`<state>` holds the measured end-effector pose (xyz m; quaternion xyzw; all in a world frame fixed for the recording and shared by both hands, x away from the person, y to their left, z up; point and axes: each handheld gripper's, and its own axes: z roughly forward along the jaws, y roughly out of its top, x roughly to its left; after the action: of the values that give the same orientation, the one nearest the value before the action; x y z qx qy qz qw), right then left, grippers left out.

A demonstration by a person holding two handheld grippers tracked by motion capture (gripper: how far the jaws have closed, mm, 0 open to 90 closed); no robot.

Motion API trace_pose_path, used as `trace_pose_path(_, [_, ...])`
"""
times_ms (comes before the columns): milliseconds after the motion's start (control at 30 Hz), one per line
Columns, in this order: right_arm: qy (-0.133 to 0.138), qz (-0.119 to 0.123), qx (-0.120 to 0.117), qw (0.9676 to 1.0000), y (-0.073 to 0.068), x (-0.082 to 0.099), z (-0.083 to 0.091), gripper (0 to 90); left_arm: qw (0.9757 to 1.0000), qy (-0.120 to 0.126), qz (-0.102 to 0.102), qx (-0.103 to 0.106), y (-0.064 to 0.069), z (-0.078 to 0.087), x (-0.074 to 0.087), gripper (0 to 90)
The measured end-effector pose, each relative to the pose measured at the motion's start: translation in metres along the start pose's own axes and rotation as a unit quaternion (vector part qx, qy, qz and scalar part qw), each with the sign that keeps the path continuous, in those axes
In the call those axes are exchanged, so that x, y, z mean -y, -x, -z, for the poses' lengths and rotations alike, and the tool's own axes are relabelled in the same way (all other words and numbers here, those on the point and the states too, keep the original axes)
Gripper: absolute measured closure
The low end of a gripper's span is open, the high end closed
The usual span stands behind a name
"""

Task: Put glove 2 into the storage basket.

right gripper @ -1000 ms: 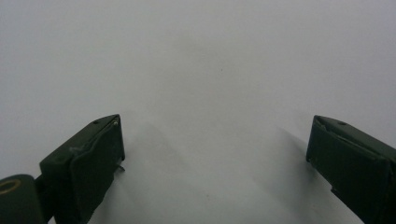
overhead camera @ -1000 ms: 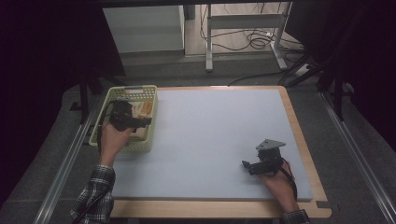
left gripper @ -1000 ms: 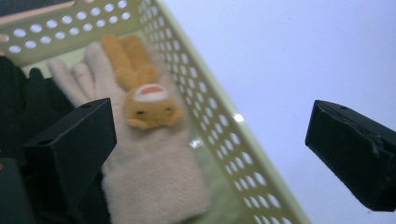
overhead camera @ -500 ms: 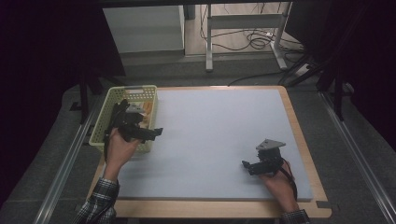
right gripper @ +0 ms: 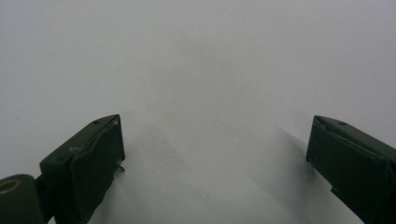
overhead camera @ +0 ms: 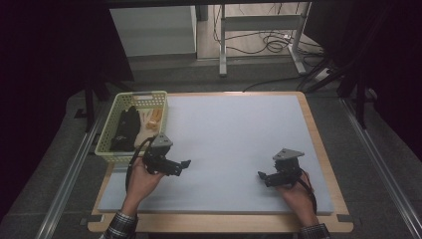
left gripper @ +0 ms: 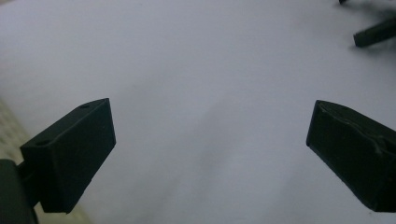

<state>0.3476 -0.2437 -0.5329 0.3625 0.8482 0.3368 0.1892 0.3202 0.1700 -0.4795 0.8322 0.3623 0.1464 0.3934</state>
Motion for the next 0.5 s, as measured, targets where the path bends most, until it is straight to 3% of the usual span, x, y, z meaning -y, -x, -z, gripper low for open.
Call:
trace_pose_path(233, [0.0, 0.0, 0.001, 1.0, 0.0, 0.0, 0.0, 4.0, 0.9998, -0.013, -0.015, 0.003, 0.012, -0.019, 0.026, 1.5])
trace_pose_path(500, [0.0, 0.0, 0.001, 1.0, 0.0, 0.0, 0.0, 4.0, 0.9992, -0.038, -0.012, 0.004, 0.014, -0.037, 0.05, 1.4])
